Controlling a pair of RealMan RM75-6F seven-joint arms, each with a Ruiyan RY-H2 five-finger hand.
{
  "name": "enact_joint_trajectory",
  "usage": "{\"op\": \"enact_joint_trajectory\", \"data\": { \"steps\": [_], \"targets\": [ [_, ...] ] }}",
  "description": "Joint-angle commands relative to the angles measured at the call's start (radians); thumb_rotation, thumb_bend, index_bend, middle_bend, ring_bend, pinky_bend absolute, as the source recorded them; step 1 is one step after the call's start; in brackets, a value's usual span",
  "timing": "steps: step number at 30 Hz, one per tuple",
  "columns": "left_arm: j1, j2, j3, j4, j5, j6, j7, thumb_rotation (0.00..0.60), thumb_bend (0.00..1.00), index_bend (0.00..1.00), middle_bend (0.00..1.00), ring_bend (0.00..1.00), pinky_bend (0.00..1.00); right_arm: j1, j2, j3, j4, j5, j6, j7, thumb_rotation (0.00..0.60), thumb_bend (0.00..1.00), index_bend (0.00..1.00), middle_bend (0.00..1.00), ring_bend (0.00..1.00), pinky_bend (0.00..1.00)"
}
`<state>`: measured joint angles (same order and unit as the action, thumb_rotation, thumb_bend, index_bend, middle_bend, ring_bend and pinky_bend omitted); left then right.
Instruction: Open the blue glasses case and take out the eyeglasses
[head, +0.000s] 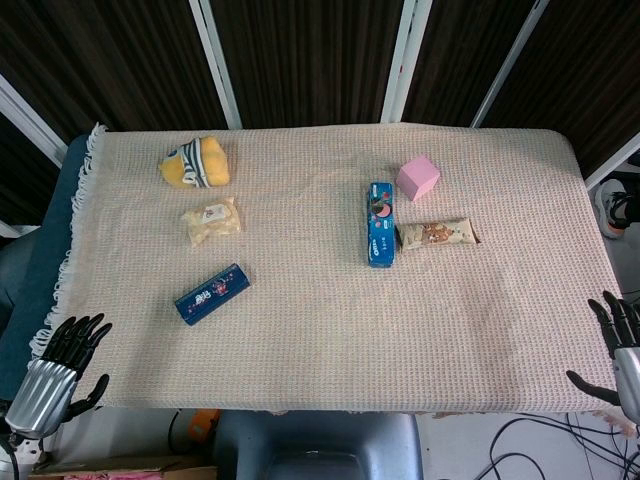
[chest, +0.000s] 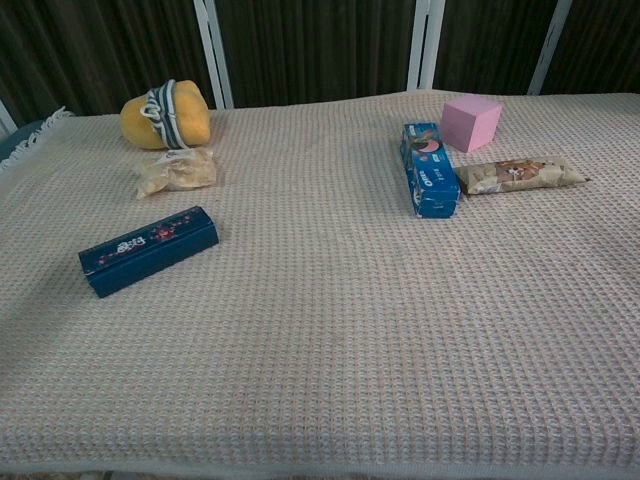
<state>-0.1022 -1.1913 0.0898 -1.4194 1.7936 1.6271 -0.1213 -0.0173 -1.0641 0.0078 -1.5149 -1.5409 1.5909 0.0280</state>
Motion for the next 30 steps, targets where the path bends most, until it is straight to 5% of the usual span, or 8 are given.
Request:
{"op": "enact_joint_trajectory", "data": {
  "steps": [1,12,18,23,30],
  "targets": [
    [-0.002,-0.003,0.003,0.001,0.004,-0.004,-0.001,0.6,0.39,0.0,0.0,0.0,0.0,-0.001,-0.001,0.0,0.001,-0.003,-0.002,-0.003,0.6,0.22,0.0,0.0,0.0,0.0],
    [-0.092,-0.182,-0.04,0.056,0.043,-0.041,-0.122,0.6,0.37,0.01,0.0,0.0,0.0,0.0,-0.003,-0.008,0.003,-0.025,-0.014,-0.009,0.6,0.22,0.0,0.0,0.0,0.0],
    [-0.138,-0.241,-0.069,0.023,0.017,-0.107,-0.11,0.6,0.38,0.1,0.0,0.0,0.0,0.006,-0.005,-0.007,0.0,-0.022,-0.028,-0.015,0.6,0.22,0.0,0.0,0.0,0.0],
    [-0.242,-0.306,-0.166,-0.106,-0.149,-0.338,0.086,0.6,0.38,0.17,0.0,0.0,0.0,0.011,-0.001,-0.009,-0.004,-0.024,-0.045,-0.011,0.6,0.22,0.0,0.0,0.0,0.0],
    [-0.305,-0.399,-0.241,-0.144,-0.311,-0.441,0.299,0.6,0.38,0.24,0.0,0.0,0.0,0.018,0.006,-0.006,-0.006,-0.016,-0.065,-0.001,0.6,0.22,0.0,0.0,0.0,0.0]
  ]
}}
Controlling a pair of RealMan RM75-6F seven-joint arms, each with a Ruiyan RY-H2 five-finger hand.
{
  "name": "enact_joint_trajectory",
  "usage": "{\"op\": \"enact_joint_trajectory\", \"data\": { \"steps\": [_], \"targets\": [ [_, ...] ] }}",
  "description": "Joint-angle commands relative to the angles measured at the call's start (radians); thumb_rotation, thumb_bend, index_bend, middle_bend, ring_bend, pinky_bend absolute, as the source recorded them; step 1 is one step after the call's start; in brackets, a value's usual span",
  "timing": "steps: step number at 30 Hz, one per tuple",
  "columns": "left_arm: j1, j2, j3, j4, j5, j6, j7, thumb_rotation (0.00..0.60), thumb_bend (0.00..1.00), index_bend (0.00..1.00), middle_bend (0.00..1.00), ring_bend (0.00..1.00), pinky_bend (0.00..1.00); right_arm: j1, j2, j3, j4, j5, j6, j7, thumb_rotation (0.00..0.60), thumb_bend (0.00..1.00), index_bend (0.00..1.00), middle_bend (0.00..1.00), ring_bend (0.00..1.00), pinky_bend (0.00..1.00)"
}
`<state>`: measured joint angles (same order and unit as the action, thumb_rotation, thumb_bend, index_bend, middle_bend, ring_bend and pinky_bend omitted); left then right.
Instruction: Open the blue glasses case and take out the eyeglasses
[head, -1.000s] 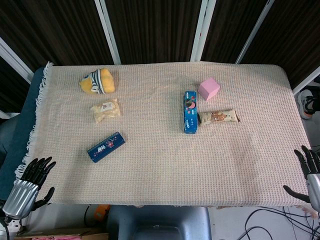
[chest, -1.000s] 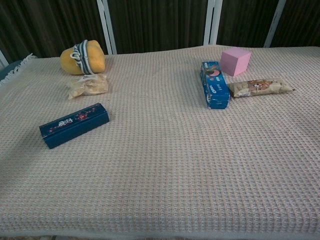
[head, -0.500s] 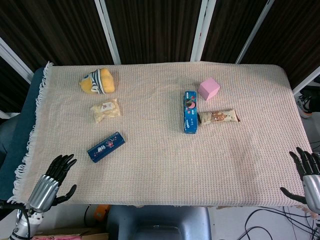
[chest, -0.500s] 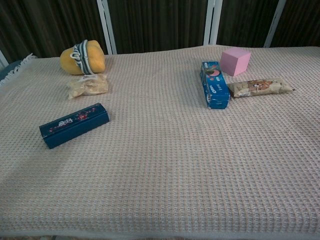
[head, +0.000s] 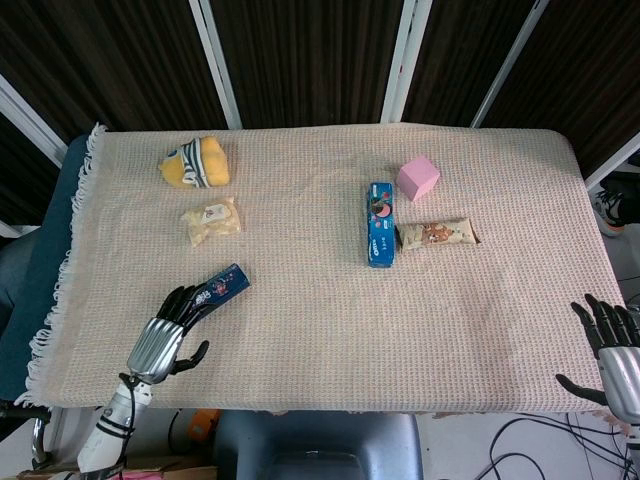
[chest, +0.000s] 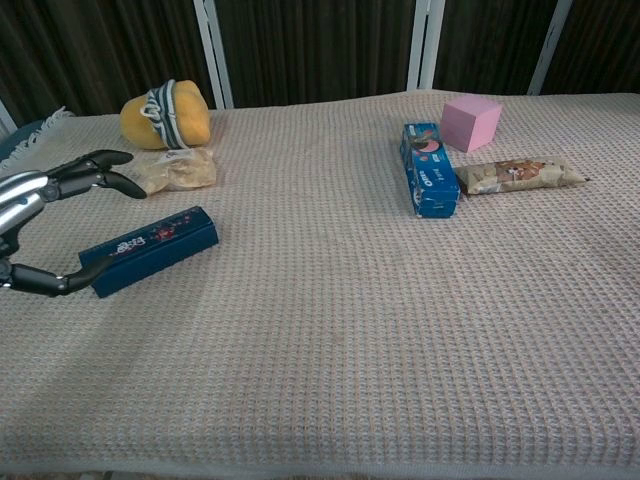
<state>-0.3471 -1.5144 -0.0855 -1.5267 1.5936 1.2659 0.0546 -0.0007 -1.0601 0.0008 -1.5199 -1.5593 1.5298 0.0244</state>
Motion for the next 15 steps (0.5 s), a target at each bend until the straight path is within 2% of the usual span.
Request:
{"op": "enact_joint_trajectory", "data": {
  "steps": [1,6,15],
  "targets": [
    [-0.067,-0.089,-0.075,-0.032,-0.132,-0.089,0.141,0.6,0.38,0.24,0.0,0.0,0.0,0.002,0.003,0.001,-0.001,0.003,-0.006,0.005,0.6,0.22,0.0,0.0,0.0,0.0],
    [-0.1,-0.142,-0.113,0.023,-0.236,-0.121,0.23,0.6,0.38,0.24,0.0,0.0,0.0,0.001,0.01,0.002,0.0,0.004,-0.006,0.021,0.6,0.22,0.0,0.0,0.0,0.0],
    [-0.118,-0.166,-0.127,0.123,-0.335,-0.137,0.28,0.6,0.38,0.23,0.0,0.0,0.0,0.0,0.015,0.004,0.002,0.009,-0.009,0.032,0.6,0.22,0.0,0.0,0.0,0.0]
  ]
}}
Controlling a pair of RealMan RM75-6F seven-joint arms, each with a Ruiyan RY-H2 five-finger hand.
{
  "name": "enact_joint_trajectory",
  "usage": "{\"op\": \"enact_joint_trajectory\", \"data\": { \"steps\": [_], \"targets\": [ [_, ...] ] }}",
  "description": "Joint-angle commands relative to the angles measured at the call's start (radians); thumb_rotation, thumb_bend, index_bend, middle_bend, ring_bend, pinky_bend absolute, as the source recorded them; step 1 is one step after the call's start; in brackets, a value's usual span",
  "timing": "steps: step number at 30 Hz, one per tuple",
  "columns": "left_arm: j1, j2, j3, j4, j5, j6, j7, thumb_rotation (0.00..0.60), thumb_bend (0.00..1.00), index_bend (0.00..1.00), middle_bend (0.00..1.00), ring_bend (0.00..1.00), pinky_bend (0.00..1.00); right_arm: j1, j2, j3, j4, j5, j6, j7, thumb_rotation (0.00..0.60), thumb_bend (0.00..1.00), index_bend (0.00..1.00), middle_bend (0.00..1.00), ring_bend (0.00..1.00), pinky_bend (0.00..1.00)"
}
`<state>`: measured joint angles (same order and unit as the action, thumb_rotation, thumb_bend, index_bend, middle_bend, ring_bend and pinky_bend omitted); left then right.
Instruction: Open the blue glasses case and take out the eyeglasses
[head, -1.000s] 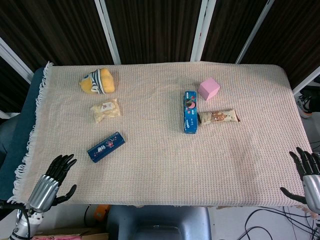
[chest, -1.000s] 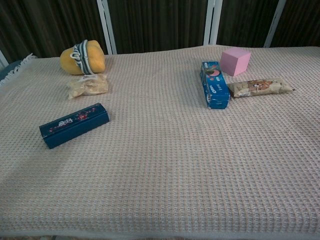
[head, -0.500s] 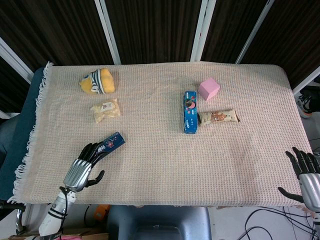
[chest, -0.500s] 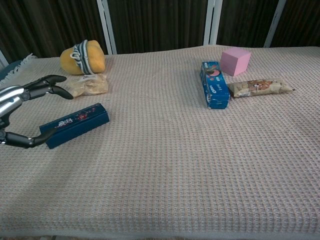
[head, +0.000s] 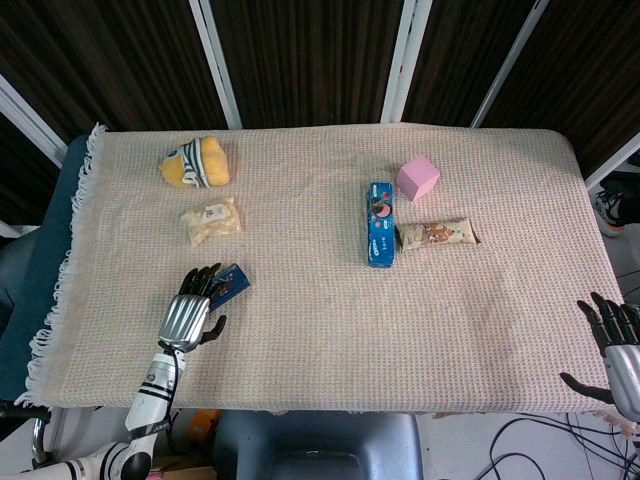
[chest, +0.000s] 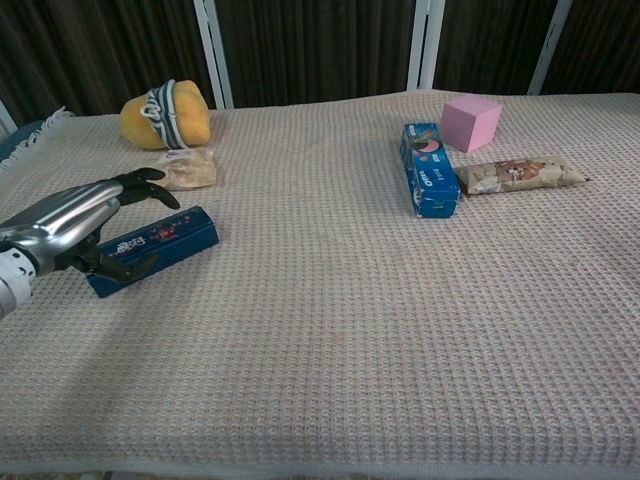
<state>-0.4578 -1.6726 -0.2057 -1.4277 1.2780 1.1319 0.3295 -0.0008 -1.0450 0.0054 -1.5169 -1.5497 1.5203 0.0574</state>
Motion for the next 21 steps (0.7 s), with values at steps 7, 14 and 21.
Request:
{"op": "enact_joint_trajectory", "data": {
  "steps": [7,14,21],
  "targets": [
    [-0.017,-0.006,-0.012,0.057,-0.068,-0.013,0.015,0.6,0.38,0.27,0.01,0.0,0.0,-0.002,-0.001,-0.001,-0.002,-0.004,0.002,-0.005,0.6,0.22,0.0,0.0,0.0,0.0],
    [-0.019,0.013,-0.002,0.054,-0.098,-0.018,0.025,0.6,0.38,0.29,0.01,0.0,0.0,-0.003,0.0,0.0,-0.001,-0.006,0.004,-0.001,0.6,0.22,0.0,0.0,0.0,0.0],
    [-0.02,0.033,0.014,0.034,-0.109,-0.02,0.036,0.6,0.37,0.29,0.01,0.0,0.0,-0.001,-0.001,-0.001,-0.002,-0.009,0.0,-0.004,0.6,0.22,0.0,0.0,0.0,0.0]
  ]
}}
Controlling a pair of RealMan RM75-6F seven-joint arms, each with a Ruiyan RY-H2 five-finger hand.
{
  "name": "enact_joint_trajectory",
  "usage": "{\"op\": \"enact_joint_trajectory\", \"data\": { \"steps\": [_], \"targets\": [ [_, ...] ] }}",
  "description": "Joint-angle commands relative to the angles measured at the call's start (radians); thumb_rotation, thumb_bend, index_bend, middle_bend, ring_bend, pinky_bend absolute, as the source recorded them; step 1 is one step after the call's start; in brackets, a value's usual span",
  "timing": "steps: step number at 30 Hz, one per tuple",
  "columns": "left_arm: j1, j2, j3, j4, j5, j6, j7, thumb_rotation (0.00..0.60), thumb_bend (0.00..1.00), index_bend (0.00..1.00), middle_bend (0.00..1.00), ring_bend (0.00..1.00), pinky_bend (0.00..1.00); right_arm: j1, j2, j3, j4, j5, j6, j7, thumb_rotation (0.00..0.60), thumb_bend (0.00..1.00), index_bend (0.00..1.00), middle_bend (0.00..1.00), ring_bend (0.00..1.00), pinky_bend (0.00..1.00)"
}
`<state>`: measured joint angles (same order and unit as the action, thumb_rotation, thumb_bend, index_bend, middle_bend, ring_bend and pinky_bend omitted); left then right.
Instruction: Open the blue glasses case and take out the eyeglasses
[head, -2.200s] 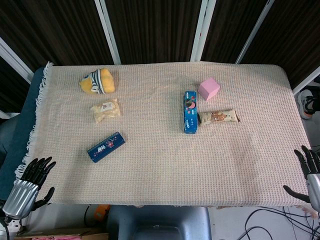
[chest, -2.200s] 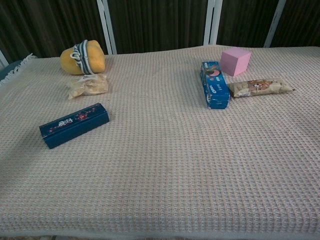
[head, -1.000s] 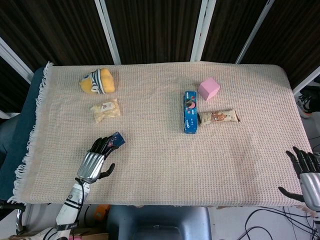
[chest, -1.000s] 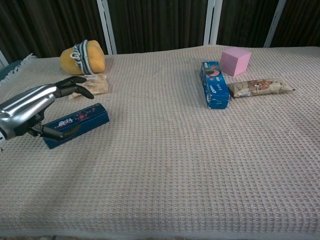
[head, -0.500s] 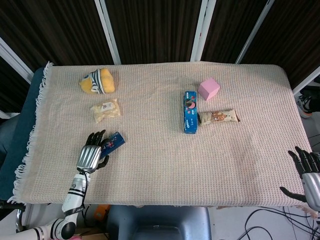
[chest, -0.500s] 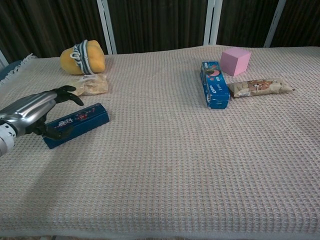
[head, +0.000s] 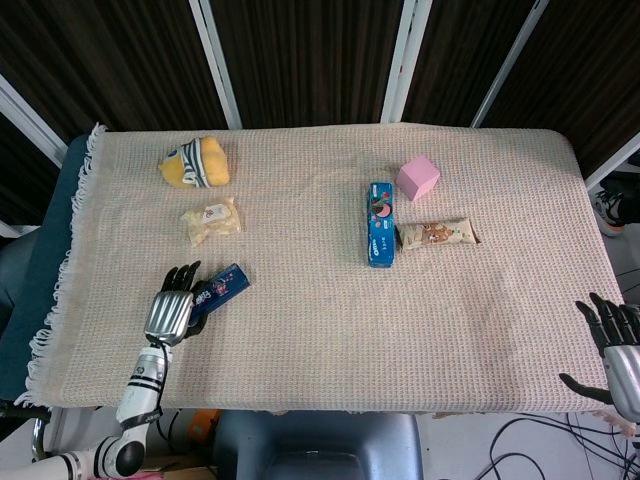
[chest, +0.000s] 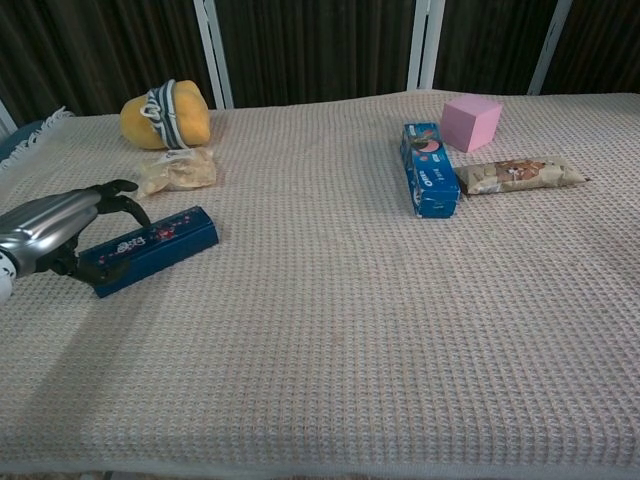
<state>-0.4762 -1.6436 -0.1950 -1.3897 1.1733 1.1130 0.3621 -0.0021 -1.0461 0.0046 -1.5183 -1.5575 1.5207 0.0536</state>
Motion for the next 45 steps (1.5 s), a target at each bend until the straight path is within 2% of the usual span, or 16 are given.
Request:
{"op": "enact_joint_trajectory", "data": {
  "steps": [1,20,41,45],
  "targets": [
    [-0.003,0.006,0.003,-0.007,-0.008,-0.003,0.005,0.6,0.37,0.29,0.01,0.0,0.0,0.0,0.0,-0.001,-0.001,-0.002,0.0,-0.001,0.6,0.22,0.0,0.0,0.0,0.0],
    [-0.026,0.078,0.015,-0.09,-0.112,-0.04,0.08,0.6,0.38,0.29,0.02,0.0,0.0,0.001,-0.002,0.001,-0.003,0.0,-0.004,-0.008,0.6,0.22,0.0,0.0,0.0,0.0],
    [-0.057,0.108,0.029,-0.118,-0.204,-0.057,0.126,0.6,0.38,0.28,0.03,0.0,0.02,0.0,-0.001,0.001,-0.004,-0.001,-0.002,-0.005,0.6,0.22,0.0,0.0,0.0,0.0],
    [-0.062,0.112,0.029,-0.122,-0.22,-0.058,0.128,0.6,0.38,0.31,0.04,0.0,0.02,0.0,-0.001,0.001,-0.004,-0.001,-0.003,-0.006,0.6,0.22,0.0,0.0,0.0,0.0]
  ]
}}
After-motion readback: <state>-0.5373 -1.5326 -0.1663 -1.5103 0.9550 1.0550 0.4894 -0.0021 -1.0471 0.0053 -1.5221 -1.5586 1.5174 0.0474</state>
